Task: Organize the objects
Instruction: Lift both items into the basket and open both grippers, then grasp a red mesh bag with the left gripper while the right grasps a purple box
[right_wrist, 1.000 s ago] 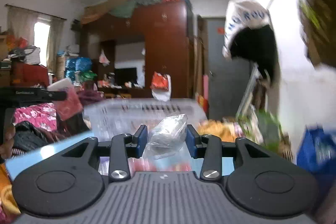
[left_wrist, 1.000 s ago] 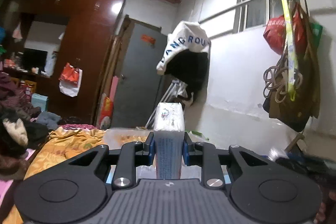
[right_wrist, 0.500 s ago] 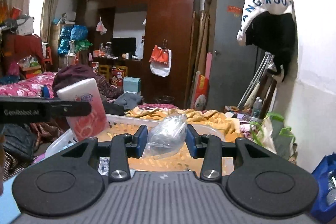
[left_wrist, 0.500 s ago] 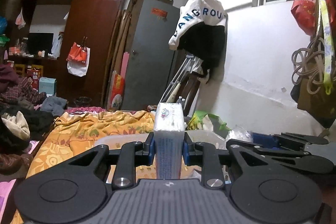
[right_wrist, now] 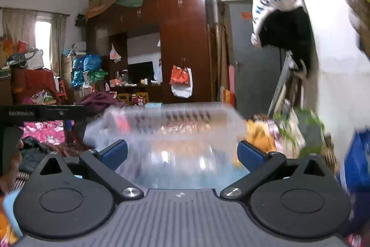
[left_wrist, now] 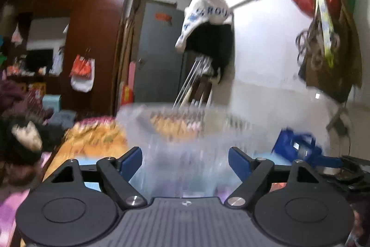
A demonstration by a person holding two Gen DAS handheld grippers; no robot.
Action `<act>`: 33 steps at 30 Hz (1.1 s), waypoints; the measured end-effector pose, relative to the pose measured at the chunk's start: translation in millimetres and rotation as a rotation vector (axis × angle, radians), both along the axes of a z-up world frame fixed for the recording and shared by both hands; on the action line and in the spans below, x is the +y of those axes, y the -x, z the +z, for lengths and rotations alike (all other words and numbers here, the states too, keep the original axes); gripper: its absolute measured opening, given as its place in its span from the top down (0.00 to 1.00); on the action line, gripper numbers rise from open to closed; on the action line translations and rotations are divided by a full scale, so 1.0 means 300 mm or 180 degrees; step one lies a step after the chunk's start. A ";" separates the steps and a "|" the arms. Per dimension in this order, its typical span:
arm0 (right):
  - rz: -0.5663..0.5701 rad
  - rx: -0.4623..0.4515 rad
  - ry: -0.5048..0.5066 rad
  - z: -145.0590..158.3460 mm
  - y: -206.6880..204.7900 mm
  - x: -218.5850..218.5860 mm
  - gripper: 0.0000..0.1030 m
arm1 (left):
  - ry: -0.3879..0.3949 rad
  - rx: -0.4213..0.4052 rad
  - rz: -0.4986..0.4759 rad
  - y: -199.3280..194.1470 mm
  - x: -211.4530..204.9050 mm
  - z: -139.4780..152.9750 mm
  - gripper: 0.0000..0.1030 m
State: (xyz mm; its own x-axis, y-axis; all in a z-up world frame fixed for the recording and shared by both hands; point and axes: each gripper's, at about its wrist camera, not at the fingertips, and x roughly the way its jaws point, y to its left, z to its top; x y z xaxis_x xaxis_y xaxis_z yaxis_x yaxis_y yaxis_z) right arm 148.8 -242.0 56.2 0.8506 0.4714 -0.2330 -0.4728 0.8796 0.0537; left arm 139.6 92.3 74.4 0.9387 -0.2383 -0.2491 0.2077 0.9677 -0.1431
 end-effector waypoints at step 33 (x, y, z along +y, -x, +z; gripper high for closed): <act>0.0194 0.0142 0.0361 -0.165 0.116 0.013 0.59 | -0.0506 0.0647 -0.0114 0.014 -0.096 -0.195 0.51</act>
State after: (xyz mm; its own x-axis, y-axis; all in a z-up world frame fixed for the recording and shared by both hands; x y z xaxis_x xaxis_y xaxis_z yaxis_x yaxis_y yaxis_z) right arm 114.1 -237.9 6.7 0.8087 0.4903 -0.3249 -0.5249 0.8509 -0.0224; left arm 135.5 63.4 15.9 0.8572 -0.2134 -0.4688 0.2248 0.9739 -0.0322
